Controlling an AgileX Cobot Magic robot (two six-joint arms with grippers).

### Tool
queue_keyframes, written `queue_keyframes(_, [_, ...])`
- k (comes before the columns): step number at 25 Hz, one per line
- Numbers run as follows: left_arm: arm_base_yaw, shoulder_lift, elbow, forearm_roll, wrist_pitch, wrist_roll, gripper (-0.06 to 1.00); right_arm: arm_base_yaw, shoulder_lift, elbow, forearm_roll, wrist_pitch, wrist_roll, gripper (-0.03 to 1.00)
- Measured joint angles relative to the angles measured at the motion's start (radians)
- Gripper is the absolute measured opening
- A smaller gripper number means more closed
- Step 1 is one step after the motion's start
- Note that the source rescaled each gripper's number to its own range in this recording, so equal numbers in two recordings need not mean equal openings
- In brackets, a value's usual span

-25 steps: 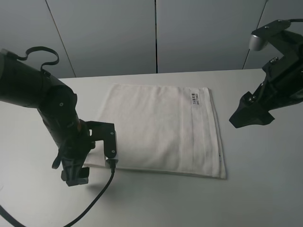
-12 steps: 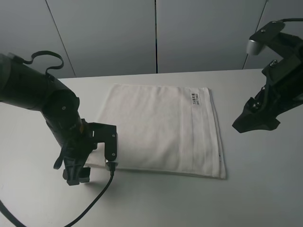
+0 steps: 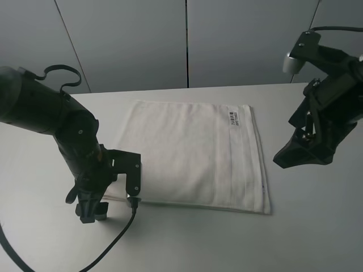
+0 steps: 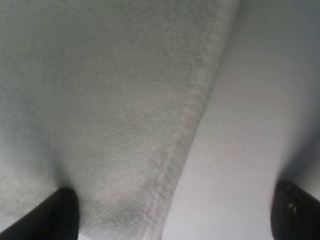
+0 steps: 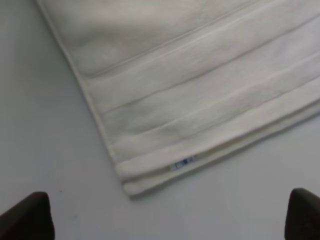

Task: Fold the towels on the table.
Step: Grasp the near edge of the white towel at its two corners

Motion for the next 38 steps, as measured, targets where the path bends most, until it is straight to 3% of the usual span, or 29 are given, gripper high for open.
queue_keyframes(7, [0.0, 0.0, 0.0, 0.0, 0.0, 0.0, 0.99, 0.23, 0.186, 0.0, -0.183, -0.035, 0.018, 1.0])
queue_keyframes(11, [0.0, 0.0, 0.0, 0.0, 0.0, 0.0, 0.99, 0.313, 0.286, -0.001, -0.221, -0.065, 0.029, 1.0])
queue_keyframes(32, [0.0, 0.0, 0.0, 0.0, 0.0, 0.002, 0.99, 0.325, 0.486, 0.099, -0.317, -0.304, 0.014, 1.0])
queue_keyframes(38, [0.0, 0.0, 0.0, 0.0, 0.0, 0.002, 0.99, 0.329, 0.496, 0.105, -0.323, -0.322, 0.02, 0.99])
